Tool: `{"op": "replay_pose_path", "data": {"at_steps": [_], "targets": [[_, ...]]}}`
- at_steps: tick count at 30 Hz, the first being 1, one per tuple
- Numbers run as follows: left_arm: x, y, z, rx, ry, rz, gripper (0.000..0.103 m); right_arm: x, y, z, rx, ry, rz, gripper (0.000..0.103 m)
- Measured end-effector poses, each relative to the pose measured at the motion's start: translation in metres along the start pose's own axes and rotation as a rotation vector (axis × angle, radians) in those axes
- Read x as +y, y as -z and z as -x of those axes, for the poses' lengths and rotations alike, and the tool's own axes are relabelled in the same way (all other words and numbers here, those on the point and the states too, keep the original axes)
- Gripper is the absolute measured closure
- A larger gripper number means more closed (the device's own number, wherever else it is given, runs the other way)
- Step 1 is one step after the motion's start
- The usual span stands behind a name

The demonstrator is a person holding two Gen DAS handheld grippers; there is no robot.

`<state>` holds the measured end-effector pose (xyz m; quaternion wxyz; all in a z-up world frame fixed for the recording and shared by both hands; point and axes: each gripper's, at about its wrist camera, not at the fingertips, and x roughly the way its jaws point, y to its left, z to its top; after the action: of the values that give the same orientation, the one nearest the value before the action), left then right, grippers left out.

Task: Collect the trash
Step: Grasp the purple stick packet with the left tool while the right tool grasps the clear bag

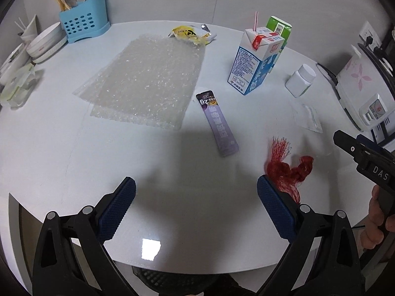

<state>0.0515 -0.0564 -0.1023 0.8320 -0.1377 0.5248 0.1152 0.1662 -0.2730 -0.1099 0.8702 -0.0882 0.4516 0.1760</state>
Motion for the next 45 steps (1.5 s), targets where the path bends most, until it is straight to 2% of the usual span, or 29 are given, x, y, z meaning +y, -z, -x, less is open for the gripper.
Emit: {"op": "replay_pose_path", "data": {"at_steps": [11,21,29,32,35,37,38,40,43,45], "targets": [[-0.036,-0.042,-0.043,0.046,-0.040,0.015,0.015,-0.021,-0.035,-0.049,0.071,-0.020,-0.013,0.018],[-0.038,-0.060,-0.085,0.107,-0.099,0.060,0.018,-0.022,-0.050,-0.093,0.179,-0.006,-0.046,0.023],[-0.041,-0.068,-0.101,0.114,-0.147,0.050,0.021,-0.021,-0.053,-0.113,0.235,0.010,-0.060,0.037],[-0.045,-0.072,-0.101,0.121,-0.152,0.052,0.031,-0.019,-0.052,-0.115,0.234,0.022,-0.052,0.043],[-0.050,-0.074,-0.098,0.135,-0.151,0.047,0.050,-0.018,-0.054,-0.115,0.235,0.033,-0.050,0.053],[-0.054,-0.077,-0.098,0.151,-0.151,0.047,0.070,-0.017,-0.055,-0.115,0.235,0.046,-0.040,0.061],[-0.052,-0.077,-0.097,0.157,-0.149,0.049,0.074,-0.016,-0.055,-0.115,0.236,0.043,-0.038,0.062],[-0.051,-0.078,-0.097,0.172,-0.143,0.055,0.081,-0.015,-0.055,-0.115,0.239,0.043,-0.031,0.067],[-0.053,-0.076,-0.096,0.173,-0.135,0.062,0.085,-0.016,-0.056,-0.114,0.239,0.048,-0.036,0.078],[-0.053,-0.074,-0.096,0.170,-0.128,0.060,0.086,-0.014,-0.058,-0.114,0.243,0.043,-0.040,0.081]]}}
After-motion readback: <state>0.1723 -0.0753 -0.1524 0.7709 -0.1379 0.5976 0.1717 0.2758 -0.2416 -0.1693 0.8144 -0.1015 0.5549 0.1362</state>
